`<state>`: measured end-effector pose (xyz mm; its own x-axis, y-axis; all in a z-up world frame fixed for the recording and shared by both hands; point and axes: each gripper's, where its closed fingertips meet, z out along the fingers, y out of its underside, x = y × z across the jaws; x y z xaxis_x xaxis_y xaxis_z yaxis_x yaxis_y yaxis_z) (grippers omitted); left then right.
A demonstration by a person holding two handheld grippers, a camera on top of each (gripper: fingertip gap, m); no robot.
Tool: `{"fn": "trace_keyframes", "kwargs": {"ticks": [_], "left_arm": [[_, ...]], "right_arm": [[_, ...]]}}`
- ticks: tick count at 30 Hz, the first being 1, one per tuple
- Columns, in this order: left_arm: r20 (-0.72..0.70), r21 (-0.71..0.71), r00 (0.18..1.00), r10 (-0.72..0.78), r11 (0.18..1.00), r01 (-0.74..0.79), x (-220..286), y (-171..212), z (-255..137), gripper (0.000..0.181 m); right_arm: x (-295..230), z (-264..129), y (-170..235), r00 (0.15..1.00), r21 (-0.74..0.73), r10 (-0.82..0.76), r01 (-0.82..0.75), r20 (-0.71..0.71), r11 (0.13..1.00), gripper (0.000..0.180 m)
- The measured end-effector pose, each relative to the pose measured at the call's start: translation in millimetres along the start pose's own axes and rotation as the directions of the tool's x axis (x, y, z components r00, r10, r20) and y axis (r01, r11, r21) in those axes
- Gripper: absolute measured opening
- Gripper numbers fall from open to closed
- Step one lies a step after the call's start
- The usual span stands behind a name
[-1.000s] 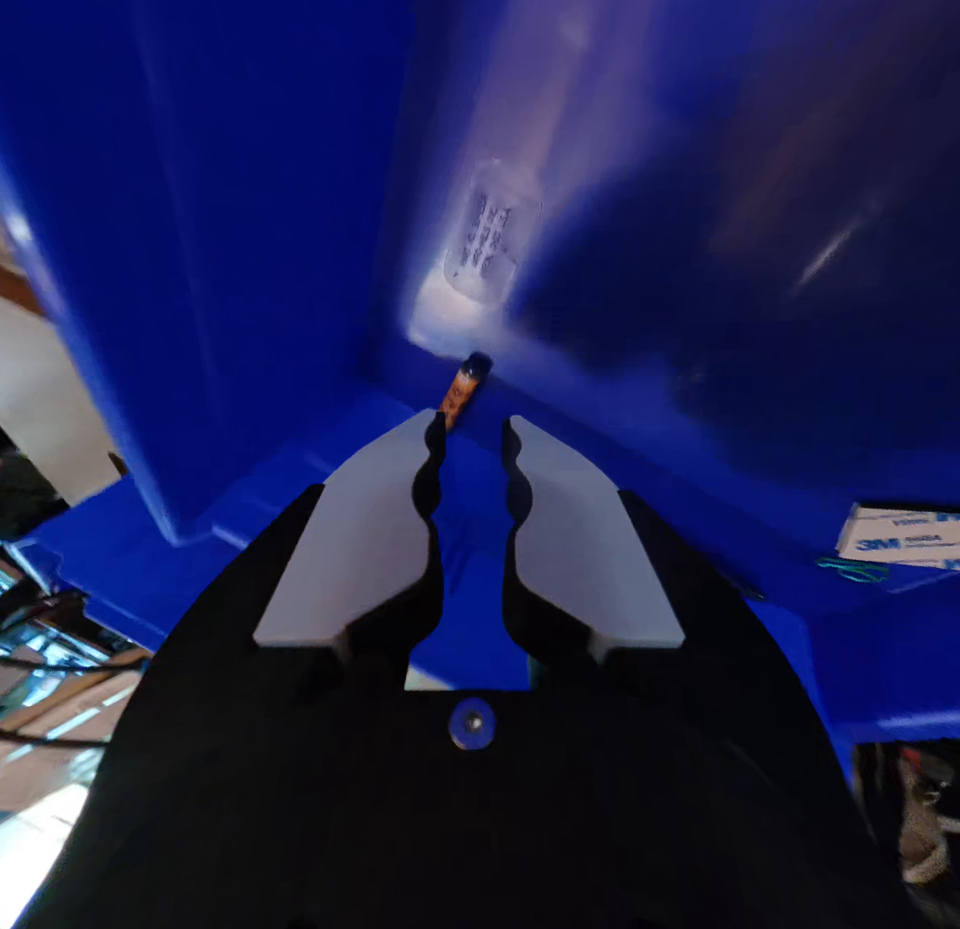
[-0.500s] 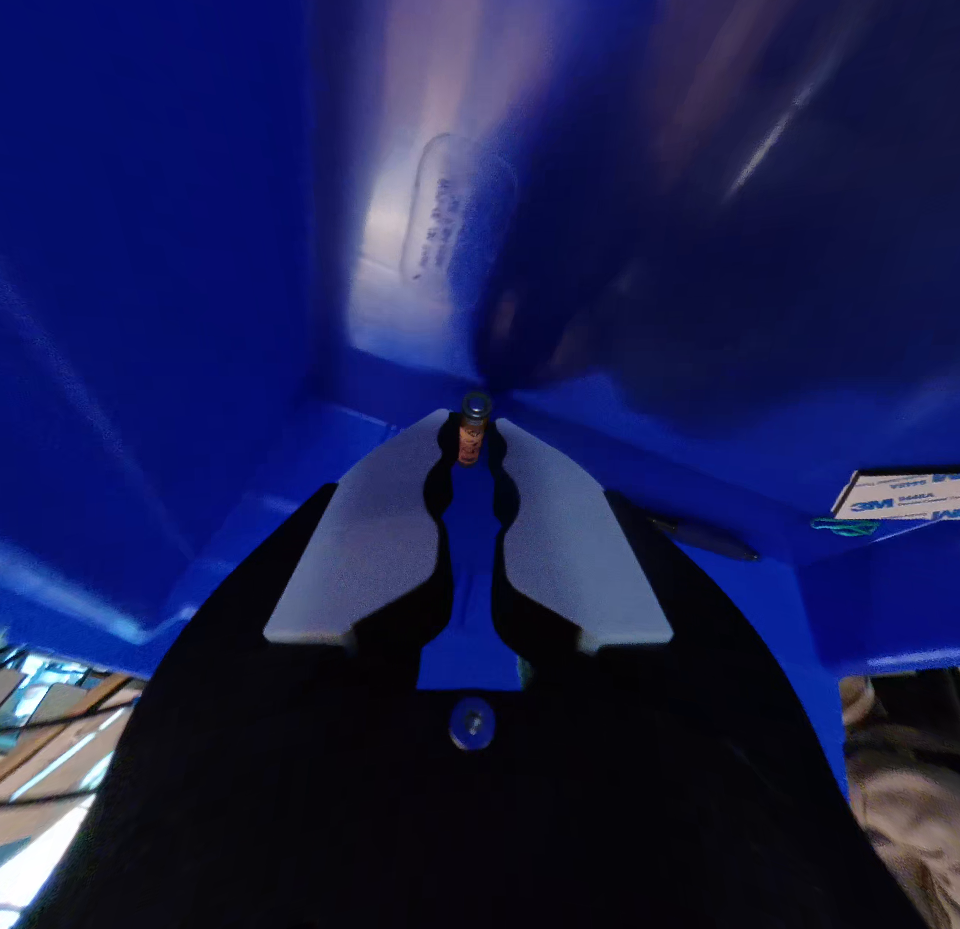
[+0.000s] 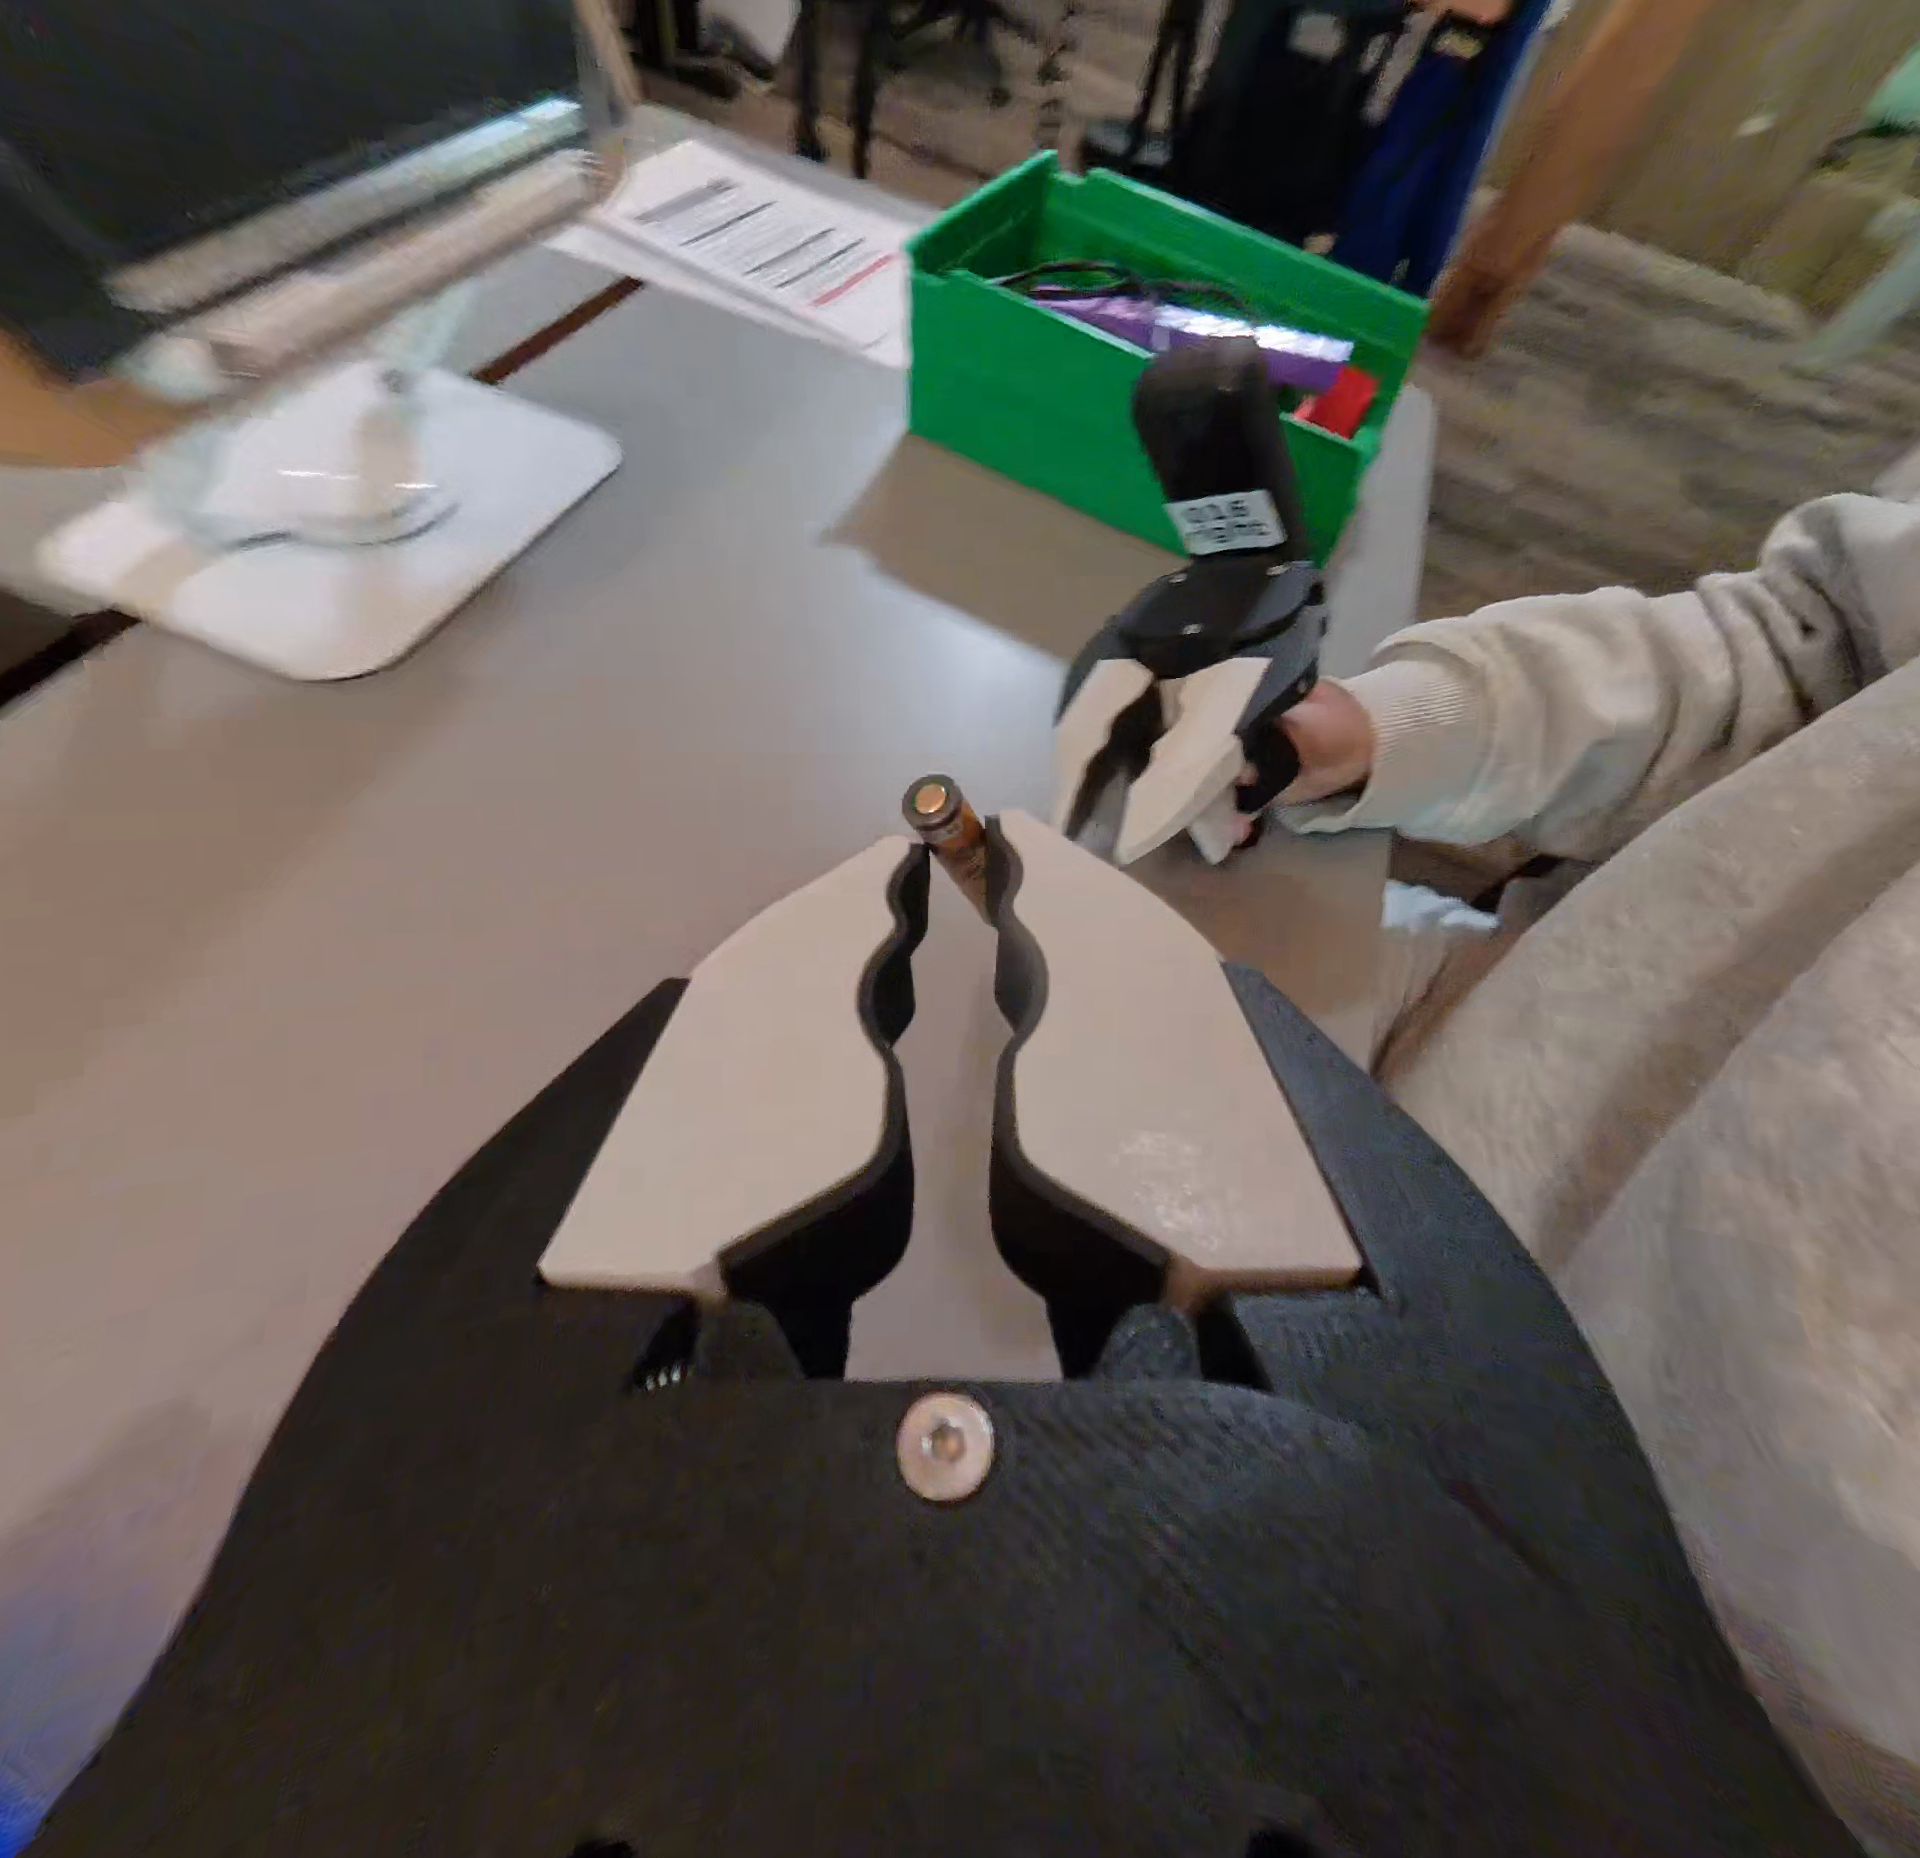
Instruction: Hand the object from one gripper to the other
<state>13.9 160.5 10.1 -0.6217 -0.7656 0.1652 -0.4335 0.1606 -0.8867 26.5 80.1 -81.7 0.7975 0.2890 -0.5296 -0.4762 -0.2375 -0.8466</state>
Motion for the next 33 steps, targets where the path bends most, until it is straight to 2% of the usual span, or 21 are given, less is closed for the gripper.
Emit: {"fn": "trace_keyframes", "kwargs": {"ticks": [2,4,7,9,11,13,16,19,22,33], "left_arm": [[-0.082,0.063,0.996,-0.045,0.997,0.050,20,11,47,0.012],[-0.154,0.075,0.985,-0.080,0.993,0.092,33,27,84,0.013],[-0.191,0.067,0.980,-0.061,0.995,0.075,36,50,114,0.013],[-0.173,0.086,0.984,-0.043,0.995,0.058,28,62,120,0.012],[-0.206,0.116,0.976,-0.068,0.989,0.093,28,67,118,0.012],[-0.267,0.203,0.959,-0.098,0.967,0.155,31,53,115,0.012],[-0.352,0.258,0.931,-0.094,0.947,0.193,40,36,113,0.012],[-0.381,0.222,0.922,-0.064,0.962,0.158,46,41,118,0.012],[-0.407,0.221,0.911,-0.067,0.960,0.169,46,40,123,0.012],[-0.442,0.247,0.894,-0.082,0.946,0.209,48,37,121,0.012]], "right_arm": [[-4,-6,-4,0.997,0.012,-0.070,0.070,0.018,0.998,0.024],[2,-18,-4,0.981,-0.032,-0.190,0.189,-0.034,0.981,0.020],[11,-39,-10,0.932,-0.048,-0.349,0.345,-0.096,0.937,0.013],[17,-50,-15,0.924,-0.031,-0.362,0.361,-0.123,0.932,0.011],[18,-57,-18,0.944,0.001,-0.305,0.307,-0.127,0.952,0.013],[16,-57,-15,0.955,0.002,-0.265,0.268,-0.135,0.964,0.015],[11,-51,-5,0.934,-0.056,-0.322,0.318,-0.151,0.947,0.015],[9,-48,-2,0.910,-0.081,-0.376,0.367,-0.175,0.927,0.014],[9,-46,0,0.916,-0.095,-0.365,0.353,-0.165,0.931,0.014],[0,-28,9,0.995,-0.081,-0.092,0.089,-0.035,0.993,0.017]]}}
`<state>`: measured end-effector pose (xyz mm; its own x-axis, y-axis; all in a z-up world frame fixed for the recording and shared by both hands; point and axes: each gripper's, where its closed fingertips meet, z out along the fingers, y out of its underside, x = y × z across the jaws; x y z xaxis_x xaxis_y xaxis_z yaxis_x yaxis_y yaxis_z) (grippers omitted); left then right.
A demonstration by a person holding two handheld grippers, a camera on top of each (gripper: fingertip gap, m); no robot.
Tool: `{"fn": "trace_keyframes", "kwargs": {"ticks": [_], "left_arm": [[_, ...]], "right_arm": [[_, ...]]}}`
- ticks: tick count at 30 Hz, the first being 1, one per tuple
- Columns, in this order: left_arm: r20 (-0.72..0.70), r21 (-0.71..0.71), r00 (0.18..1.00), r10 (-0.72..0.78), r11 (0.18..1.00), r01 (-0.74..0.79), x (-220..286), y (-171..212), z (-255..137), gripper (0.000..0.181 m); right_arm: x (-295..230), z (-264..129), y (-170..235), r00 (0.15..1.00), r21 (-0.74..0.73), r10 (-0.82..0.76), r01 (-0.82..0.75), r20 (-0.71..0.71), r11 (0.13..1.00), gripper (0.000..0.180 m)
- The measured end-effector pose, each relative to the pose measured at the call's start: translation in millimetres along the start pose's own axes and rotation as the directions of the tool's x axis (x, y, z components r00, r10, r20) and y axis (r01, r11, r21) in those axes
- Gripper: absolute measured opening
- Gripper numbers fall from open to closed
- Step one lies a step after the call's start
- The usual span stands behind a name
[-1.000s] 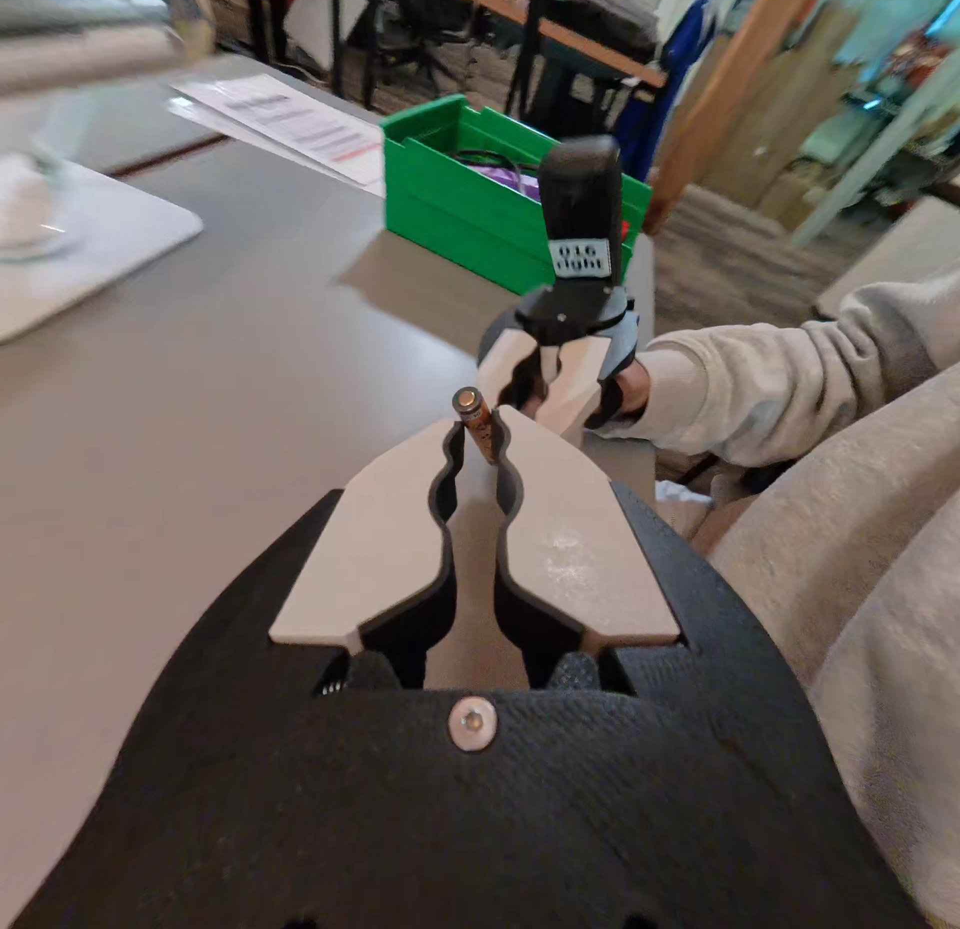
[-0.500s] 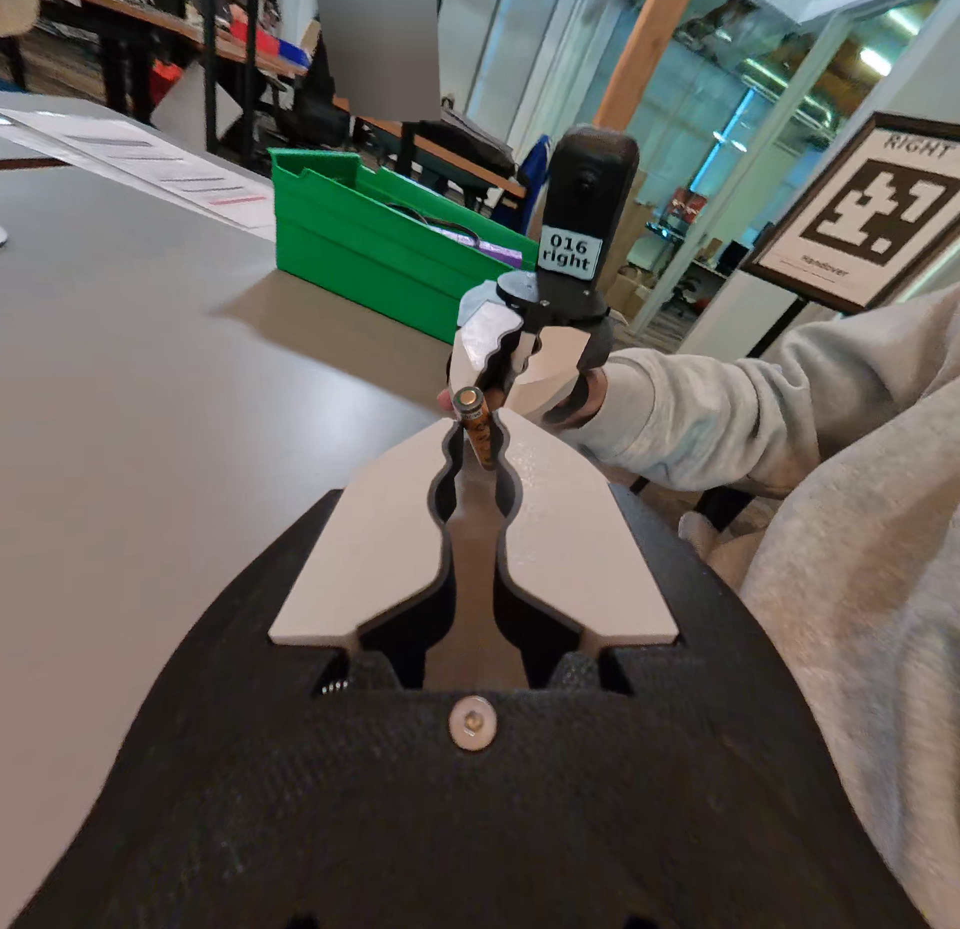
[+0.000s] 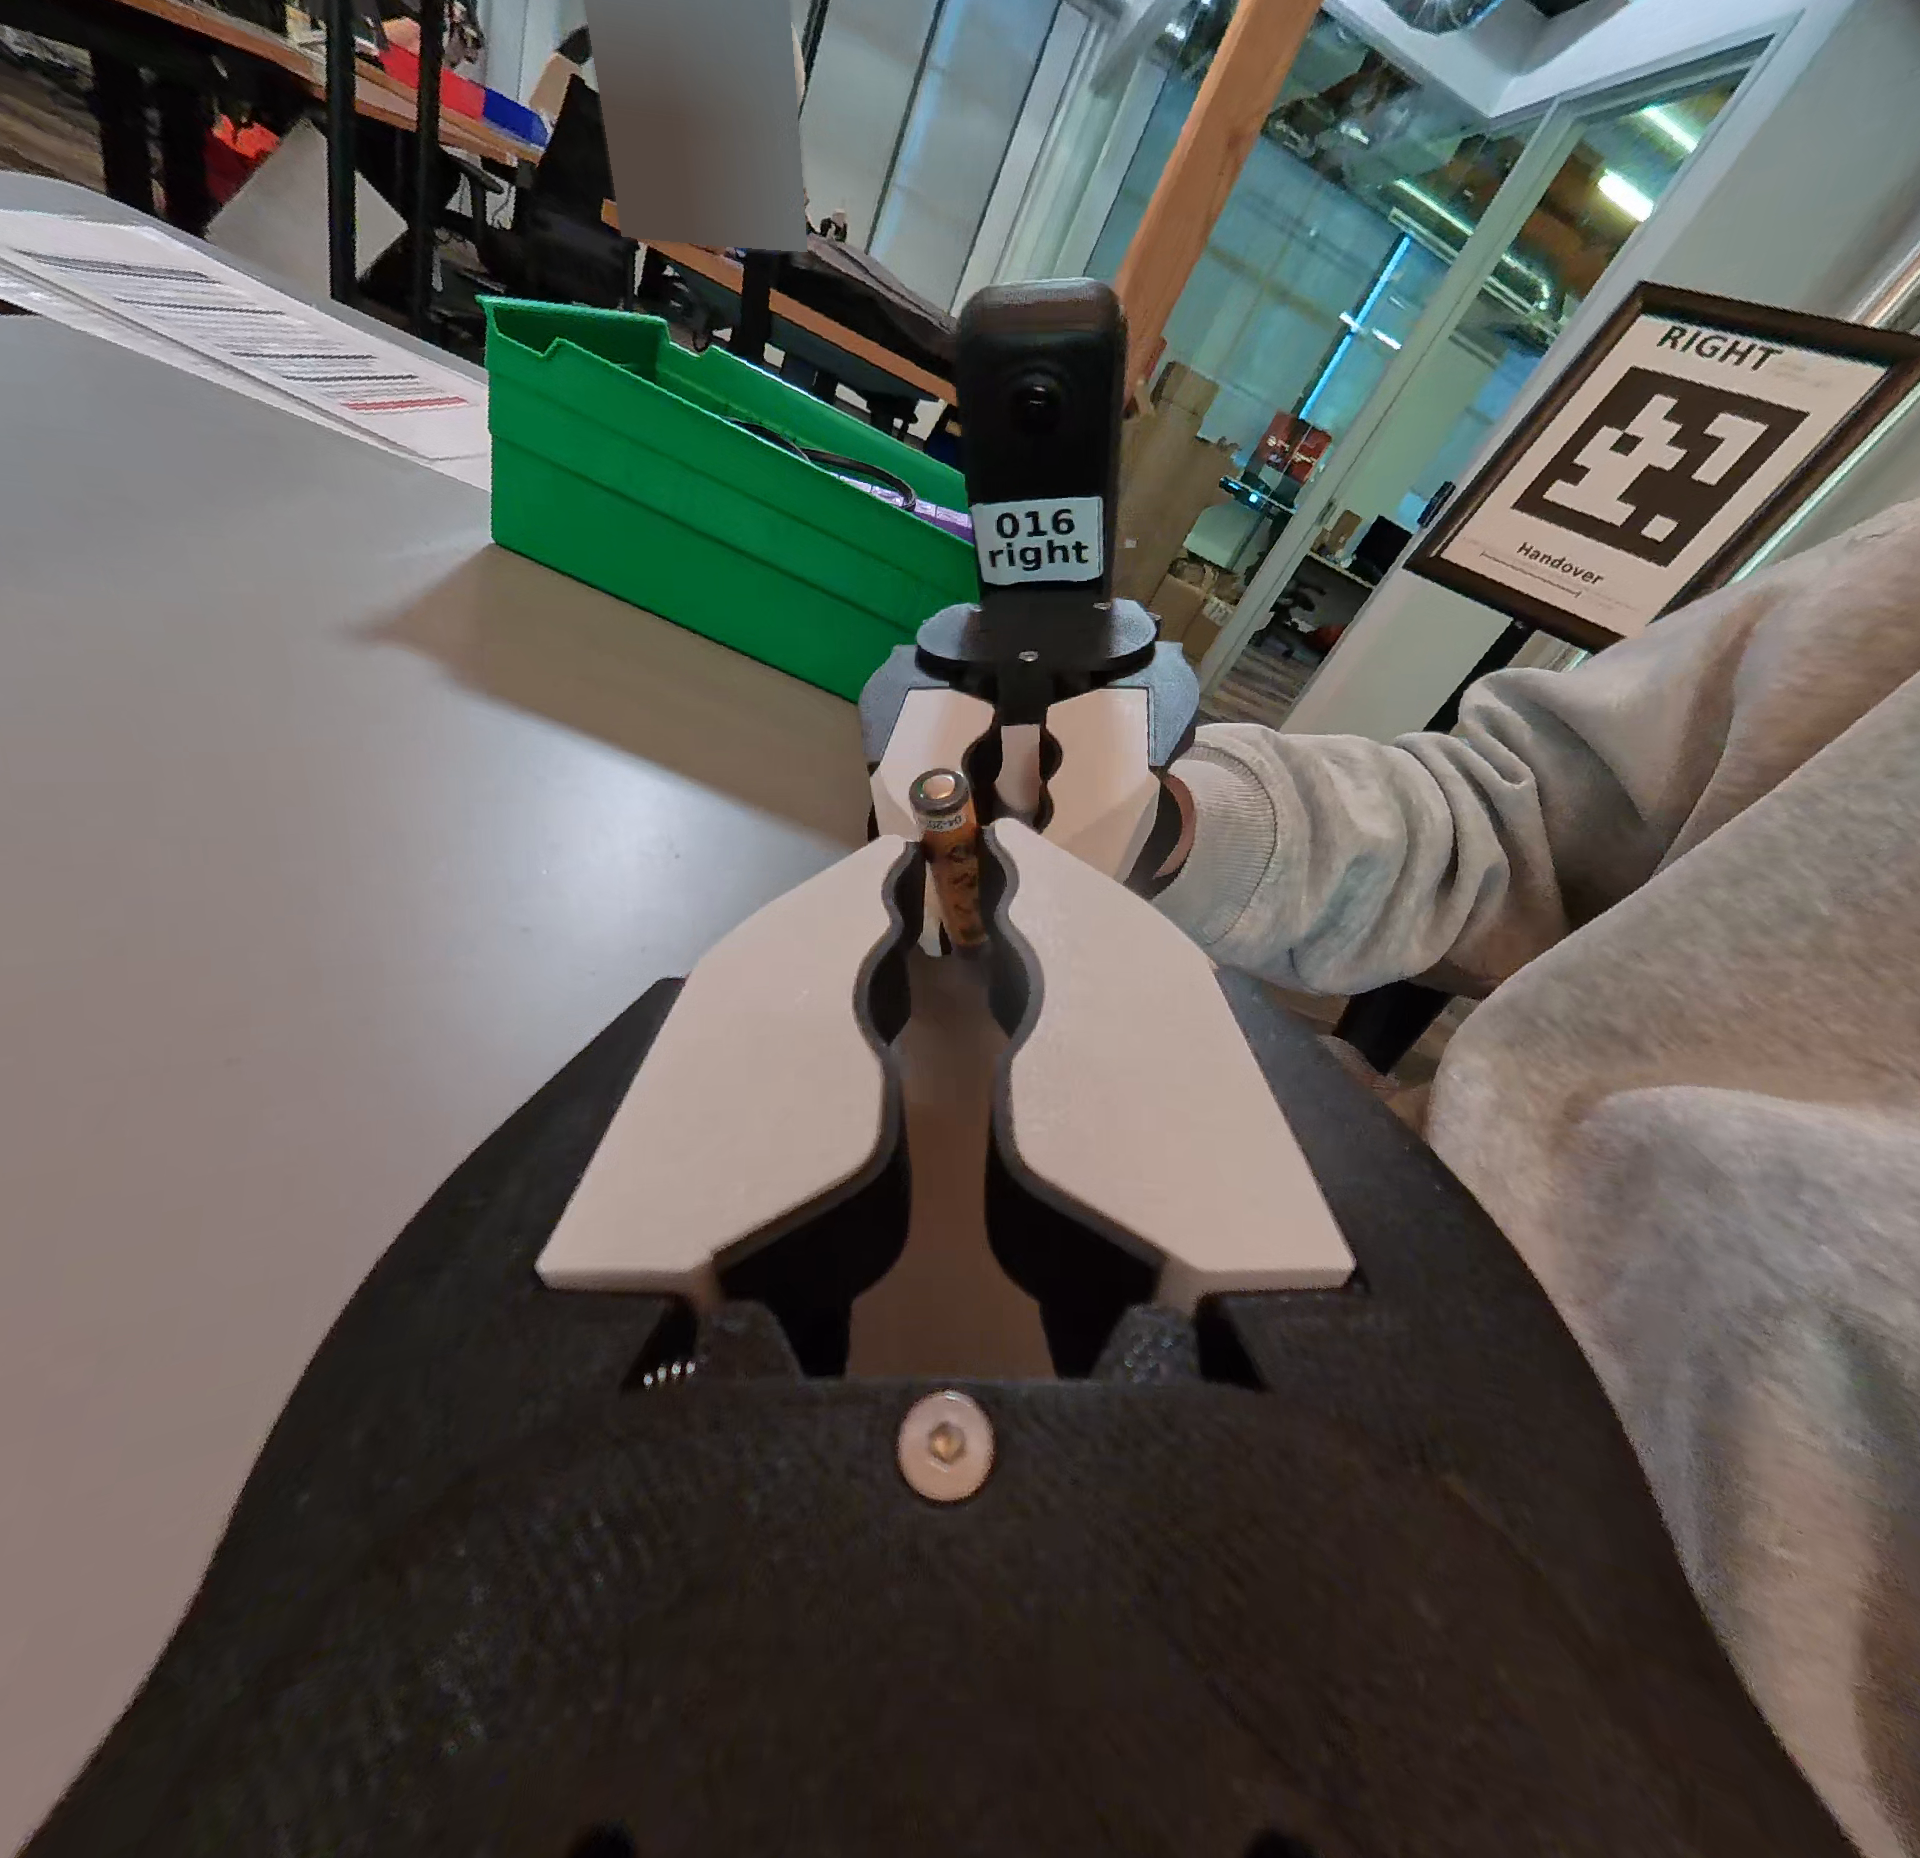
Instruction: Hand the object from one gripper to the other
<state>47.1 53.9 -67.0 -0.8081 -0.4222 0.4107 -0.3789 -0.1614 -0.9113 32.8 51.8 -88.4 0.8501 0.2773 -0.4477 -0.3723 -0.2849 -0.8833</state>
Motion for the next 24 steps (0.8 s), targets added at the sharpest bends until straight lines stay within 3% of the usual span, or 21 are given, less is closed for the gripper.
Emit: {"fn": "trace_keyframes", "kwargs": {"ticks": [22,24], "left_arm": [[-0.008,0.062,1.000,-0.006,0.998,0.007,7.8,-2.9,7.5,0.011],[0.010,0.080,1.000,-0.008,0.997,0.007,4.3,-4.7,6.4,0.018]], "right_arm": [[-2.5,3.5,-4.7,1.000,0.050,0.017,-0.017,0.006,0.999,0.011],[-1.7,2.9,-5.4,1.000,0.057,0.023,-0.023,0.007,0.998,0.011]]}}
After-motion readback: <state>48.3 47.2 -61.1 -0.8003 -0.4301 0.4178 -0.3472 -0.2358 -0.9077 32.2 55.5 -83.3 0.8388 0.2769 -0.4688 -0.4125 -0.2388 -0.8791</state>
